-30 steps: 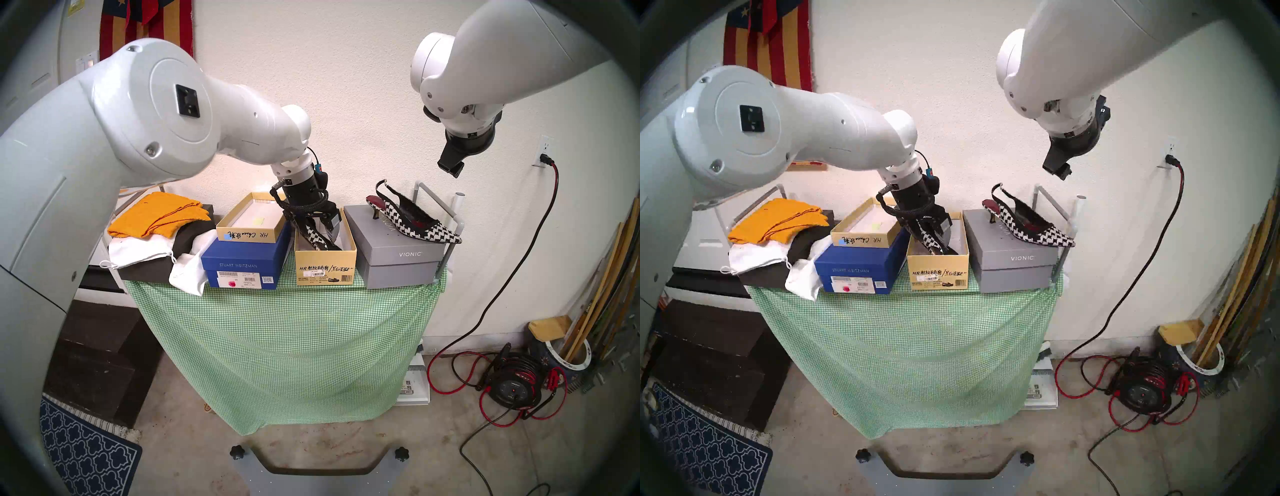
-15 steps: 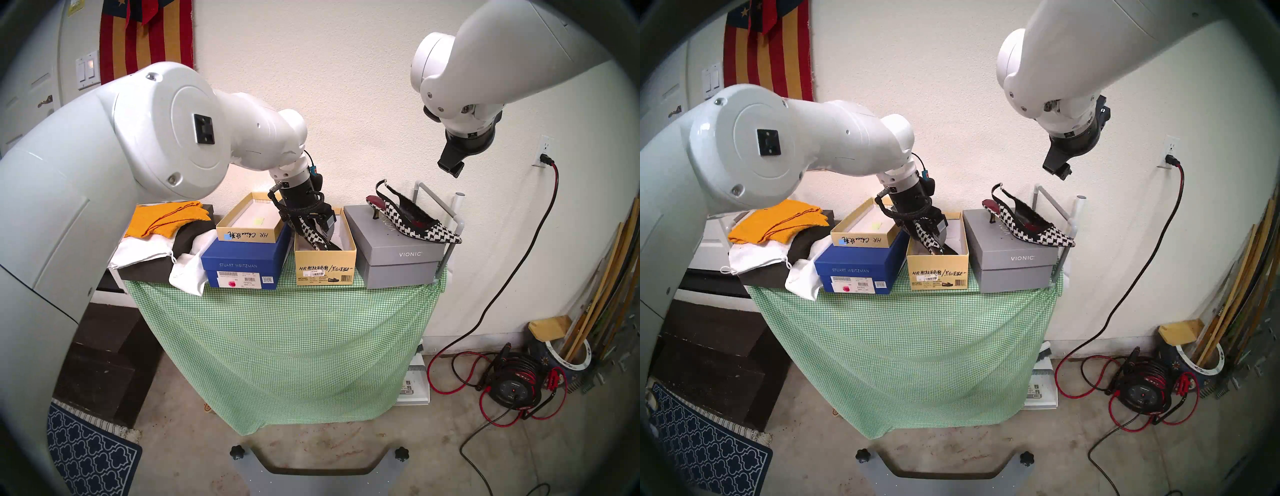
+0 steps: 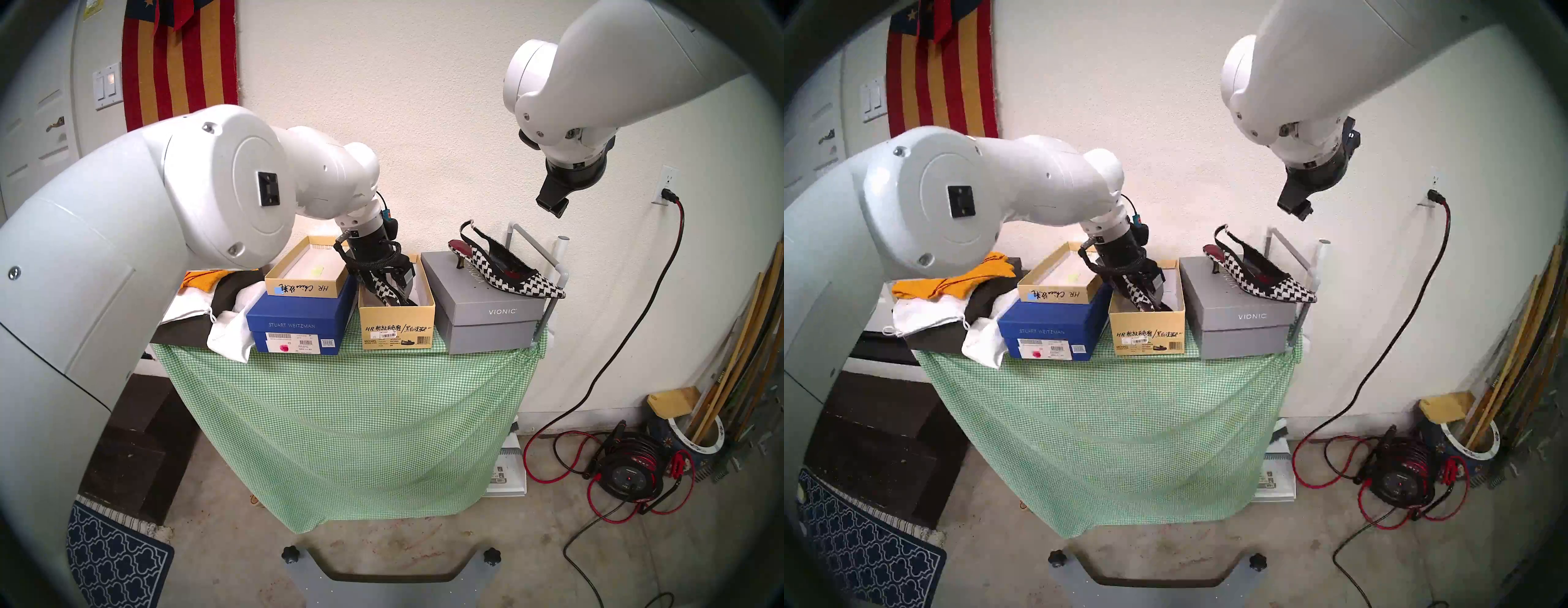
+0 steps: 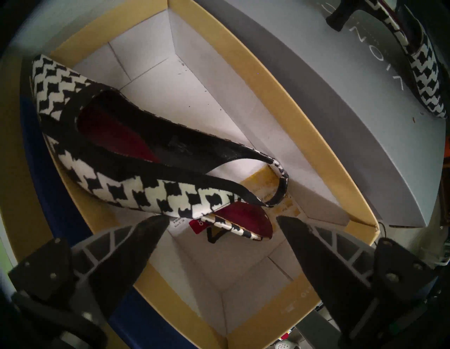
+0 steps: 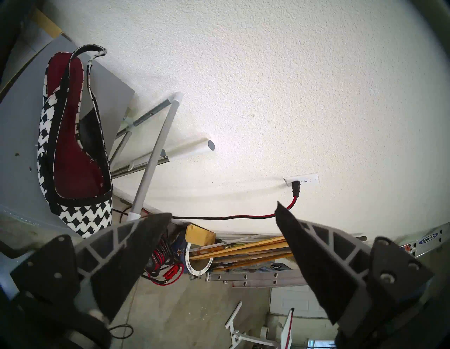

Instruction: Take shoe out of the box

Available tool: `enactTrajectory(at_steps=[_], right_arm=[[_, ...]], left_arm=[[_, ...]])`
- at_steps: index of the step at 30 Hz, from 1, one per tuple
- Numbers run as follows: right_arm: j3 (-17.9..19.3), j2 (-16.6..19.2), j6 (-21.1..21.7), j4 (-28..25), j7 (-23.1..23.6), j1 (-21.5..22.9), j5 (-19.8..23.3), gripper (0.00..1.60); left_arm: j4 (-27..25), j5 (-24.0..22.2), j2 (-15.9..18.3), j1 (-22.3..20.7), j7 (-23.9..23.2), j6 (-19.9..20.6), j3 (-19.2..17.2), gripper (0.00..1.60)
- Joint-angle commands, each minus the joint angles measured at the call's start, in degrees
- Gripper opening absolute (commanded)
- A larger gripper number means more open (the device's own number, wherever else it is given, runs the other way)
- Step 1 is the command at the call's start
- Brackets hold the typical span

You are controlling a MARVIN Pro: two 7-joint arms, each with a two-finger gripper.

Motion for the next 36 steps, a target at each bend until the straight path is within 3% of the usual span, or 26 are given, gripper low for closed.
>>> enactTrajectory(at_steps=[1, 15, 16, 17, 19, 29, 36], right_arm=[[0.0, 0.0, 0.0, 0.1, -0.1, 0.2, 0.0, 1.60], [0.0, 0.0, 0.0, 0.1, -0.1, 0.2, 0.0, 1.60], [0.0, 0.0, 0.0, 0.1, -0.1, 0.2, 0.0, 1.60], [0.0, 0.0, 0.0, 0.1, -0.1, 0.2, 0.0, 1.60], [0.0, 0.0, 0.0, 0.1, -0.1, 0.2, 0.0, 1.60], [0.0, 0.0, 0.0, 0.1, -0.1, 0.2, 0.1, 1.60], [0.0, 0.0, 0.0, 0.1, -0.1, 0.2, 0.1, 1.60]], left_arm=[[2.2, -0.6, 1.0, 3.1, 1.7, -0.1, 1.8, 1.60], [6.5, -3.4, -0.5, 6.7, 5.2, -0.1, 2.8, 1.60], [6.7, -3.6, -0.5, 6.8, 5.3, -0.1, 2.8, 1.41], [7.0, -3.8, -0.5, 6.9, 5.6, -0.1, 2.8, 0.67], [7.4, -4.2, -0.5, 7.2, 5.9, -0.1, 2.9, 0.00], [8.7, -5.4, -1.1, 7.3, 7.7, -0.1, 4.0, 0.00], [9.6, -6.8, -1.4, 3.0, 6.4, -0.1, 3.9, 0.00]])
